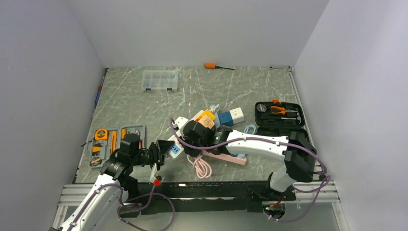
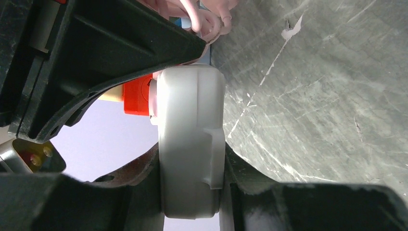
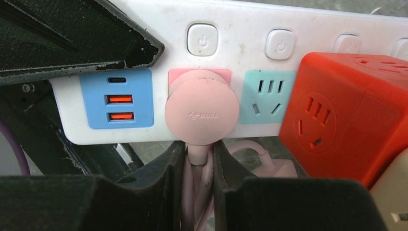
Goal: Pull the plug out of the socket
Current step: Remove the plug from the socket, then place the plug at the corner of the board.
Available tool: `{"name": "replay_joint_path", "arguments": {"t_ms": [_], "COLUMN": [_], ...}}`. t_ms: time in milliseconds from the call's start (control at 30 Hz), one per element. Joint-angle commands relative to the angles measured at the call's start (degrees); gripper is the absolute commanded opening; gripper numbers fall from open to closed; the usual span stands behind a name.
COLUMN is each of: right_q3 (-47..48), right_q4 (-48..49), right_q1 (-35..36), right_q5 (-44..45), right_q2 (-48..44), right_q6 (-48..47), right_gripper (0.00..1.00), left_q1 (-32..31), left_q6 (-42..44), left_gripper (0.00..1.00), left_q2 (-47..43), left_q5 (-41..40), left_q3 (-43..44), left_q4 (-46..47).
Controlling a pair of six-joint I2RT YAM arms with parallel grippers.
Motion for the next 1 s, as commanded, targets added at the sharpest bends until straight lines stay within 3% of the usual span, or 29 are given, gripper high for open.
{"name": "replay_joint_path", "arguments": {"t_ms": [0,500,767,967], "right_q3": [2.1,-7.0,-16.6,-19.8], "right_q4": [10.4,14.9,19.5,22.9], "right_q1": [0.2,1.6,7.9,12.4], "right_q5": [2.1,1.9,7.9,12.1], "right_q2": [-9.6,-14.8,-12.8,-7.6], "right_q6": [-0.5,3.5,8.5,12.8], "right_gripper": [0.00,0.00,0.00,0.00], "left_q1": [-3.7,-5.4,-5.0,-1.0], "left_q6": [43.1,40.1,29.8,30.2], "left_gripper": [0.00,0.00,0.00,0.00], "left_q2": [-0.5,2.8,9.1,17.2], "left_q5": [-4.3,-11.5,-16.9,-18.2], "left_q3": [-0.3,-2.0,-3.3,-3.7], "left_q4": [-3.6,1.5,16.1,24.2]}}
